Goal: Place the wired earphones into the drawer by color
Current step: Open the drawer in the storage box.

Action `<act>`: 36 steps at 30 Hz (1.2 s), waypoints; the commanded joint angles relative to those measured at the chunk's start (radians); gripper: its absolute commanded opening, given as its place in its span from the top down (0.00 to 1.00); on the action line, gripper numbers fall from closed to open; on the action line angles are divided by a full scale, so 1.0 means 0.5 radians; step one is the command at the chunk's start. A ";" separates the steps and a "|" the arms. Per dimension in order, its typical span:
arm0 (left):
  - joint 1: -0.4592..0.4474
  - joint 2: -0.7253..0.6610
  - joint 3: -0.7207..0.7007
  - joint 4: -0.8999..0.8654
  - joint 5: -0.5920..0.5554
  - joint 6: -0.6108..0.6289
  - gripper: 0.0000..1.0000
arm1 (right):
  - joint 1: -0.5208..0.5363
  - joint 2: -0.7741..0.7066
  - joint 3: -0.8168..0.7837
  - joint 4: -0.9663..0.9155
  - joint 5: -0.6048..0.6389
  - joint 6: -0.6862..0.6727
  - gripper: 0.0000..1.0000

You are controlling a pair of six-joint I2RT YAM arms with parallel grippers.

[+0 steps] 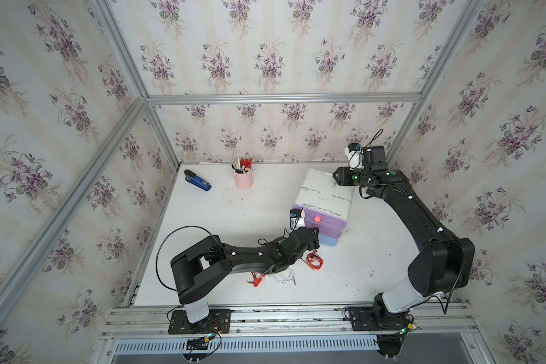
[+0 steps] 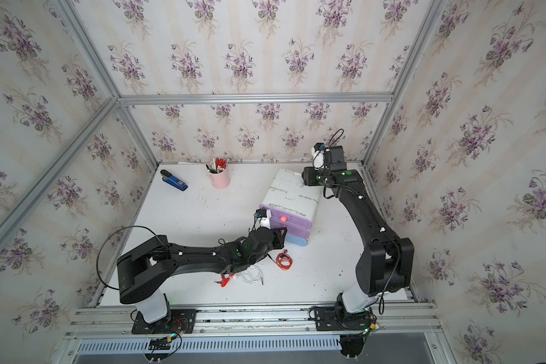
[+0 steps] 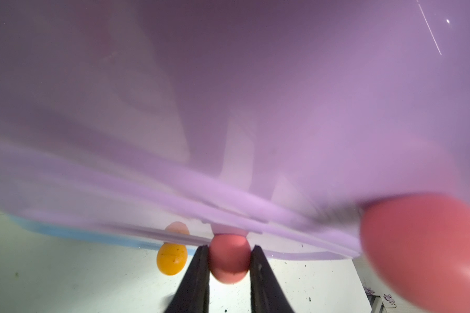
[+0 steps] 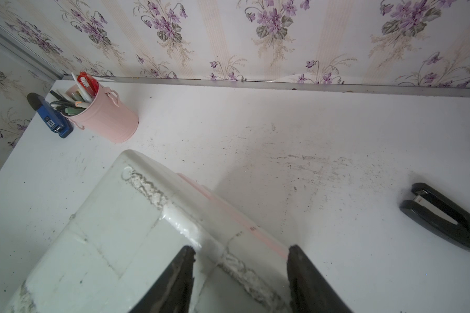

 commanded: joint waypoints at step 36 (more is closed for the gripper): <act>-0.182 -0.450 -0.465 -0.164 0.000 -0.126 0.83 | 0.002 0.014 0.002 -0.220 0.019 0.012 0.42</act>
